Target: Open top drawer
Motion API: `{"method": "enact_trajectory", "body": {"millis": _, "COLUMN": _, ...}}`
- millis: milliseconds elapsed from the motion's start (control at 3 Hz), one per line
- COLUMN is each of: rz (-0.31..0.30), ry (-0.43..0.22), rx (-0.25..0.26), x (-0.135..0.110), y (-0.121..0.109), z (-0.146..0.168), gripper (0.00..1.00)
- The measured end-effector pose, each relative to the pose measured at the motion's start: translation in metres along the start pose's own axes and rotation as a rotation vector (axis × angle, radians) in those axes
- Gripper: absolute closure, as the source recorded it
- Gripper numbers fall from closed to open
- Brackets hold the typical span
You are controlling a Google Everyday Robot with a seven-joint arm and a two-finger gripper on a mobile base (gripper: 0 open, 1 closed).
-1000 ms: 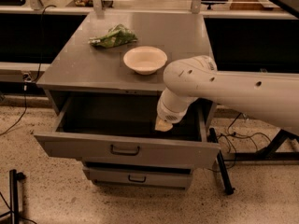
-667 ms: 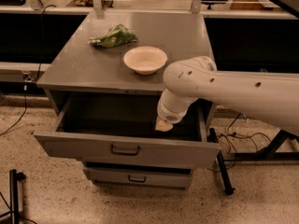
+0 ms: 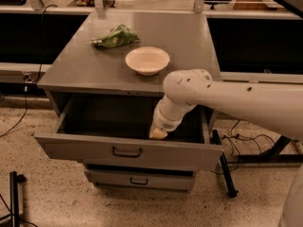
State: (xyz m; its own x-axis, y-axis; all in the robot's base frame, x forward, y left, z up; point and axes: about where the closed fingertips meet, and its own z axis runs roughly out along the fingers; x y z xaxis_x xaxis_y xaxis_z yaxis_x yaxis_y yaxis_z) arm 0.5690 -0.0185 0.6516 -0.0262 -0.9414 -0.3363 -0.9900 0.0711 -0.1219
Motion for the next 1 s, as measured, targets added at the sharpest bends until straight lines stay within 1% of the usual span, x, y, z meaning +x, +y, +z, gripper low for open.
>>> {"method": "enact_trajectory", "body": {"millis": 333, "rz": -0.016, "ry": -0.033, "rx": -0.028, "x": -0.014, "y": 0.017, "z": 0.013, "gripper": 1.0}}
{"method": "enact_trajectory", "body": {"millis": 667, "rz": -0.059, "ry": -0.06, "rx": -0.065, "x": -0.023, "y": 0.03, "z": 0.011, "gripper": 1.0}}
{"method": "enact_trajectory", "body": {"millis": 1000, "rz": -0.124, "ry": -0.1, "rx": -0.112, "x": -0.03, "y": 0.049, "z": -0.003, "gripper": 1.0}}
